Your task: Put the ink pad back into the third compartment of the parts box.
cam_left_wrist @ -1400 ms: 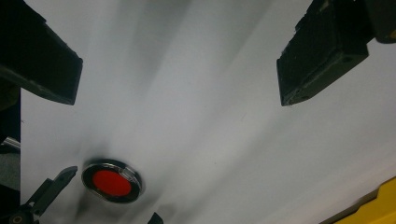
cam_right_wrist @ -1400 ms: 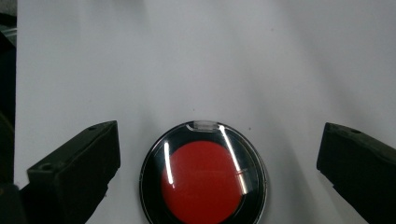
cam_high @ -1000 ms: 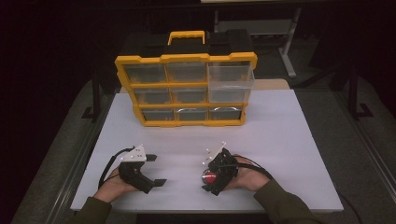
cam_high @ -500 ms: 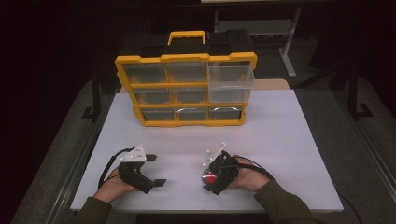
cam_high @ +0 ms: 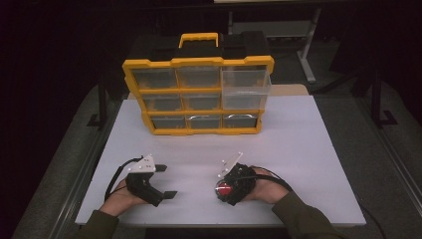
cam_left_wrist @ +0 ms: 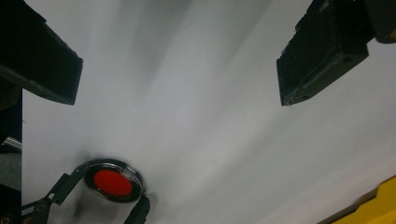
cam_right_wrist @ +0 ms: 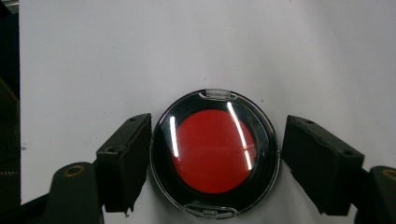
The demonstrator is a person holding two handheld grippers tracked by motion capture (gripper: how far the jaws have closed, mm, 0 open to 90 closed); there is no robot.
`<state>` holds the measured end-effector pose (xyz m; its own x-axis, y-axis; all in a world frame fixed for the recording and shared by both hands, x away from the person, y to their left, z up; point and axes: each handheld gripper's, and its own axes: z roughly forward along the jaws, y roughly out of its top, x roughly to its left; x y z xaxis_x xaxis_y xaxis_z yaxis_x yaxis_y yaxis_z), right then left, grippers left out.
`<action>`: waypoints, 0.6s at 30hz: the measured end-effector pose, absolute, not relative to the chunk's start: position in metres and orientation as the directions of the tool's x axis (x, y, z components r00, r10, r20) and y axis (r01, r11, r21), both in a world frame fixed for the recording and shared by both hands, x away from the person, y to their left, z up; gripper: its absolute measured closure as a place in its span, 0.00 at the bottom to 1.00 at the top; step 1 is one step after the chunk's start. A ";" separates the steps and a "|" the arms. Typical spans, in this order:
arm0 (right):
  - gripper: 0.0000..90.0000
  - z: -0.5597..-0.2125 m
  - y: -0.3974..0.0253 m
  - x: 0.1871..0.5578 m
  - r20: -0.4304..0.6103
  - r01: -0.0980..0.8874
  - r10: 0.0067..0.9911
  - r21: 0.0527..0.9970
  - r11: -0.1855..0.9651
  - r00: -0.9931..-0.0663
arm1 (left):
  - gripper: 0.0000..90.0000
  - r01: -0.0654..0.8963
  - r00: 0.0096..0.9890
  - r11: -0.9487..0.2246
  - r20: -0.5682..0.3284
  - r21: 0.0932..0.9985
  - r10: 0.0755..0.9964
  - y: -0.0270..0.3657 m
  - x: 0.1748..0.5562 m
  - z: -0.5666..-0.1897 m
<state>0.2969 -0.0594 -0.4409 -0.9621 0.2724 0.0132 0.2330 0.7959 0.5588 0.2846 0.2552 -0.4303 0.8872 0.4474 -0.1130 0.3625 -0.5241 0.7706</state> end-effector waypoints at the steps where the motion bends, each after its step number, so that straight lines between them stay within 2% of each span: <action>1: 0.29 -0.441 -0.060 0.297 0.015 0.233 0.271 0.559 0.795 -0.962 | 0.00 0.363 0.887 -0.524 -0.114 0.771 0.448 0.255 0.285 -0.430; 18: 0.32 -0.440 -0.061 0.298 0.036 0.250 0.279 0.564 0.787 -0.959 | 0.00 0.356 0.890 -0.528 -0.108 0.771 0.443 0.255 0.284 -0.431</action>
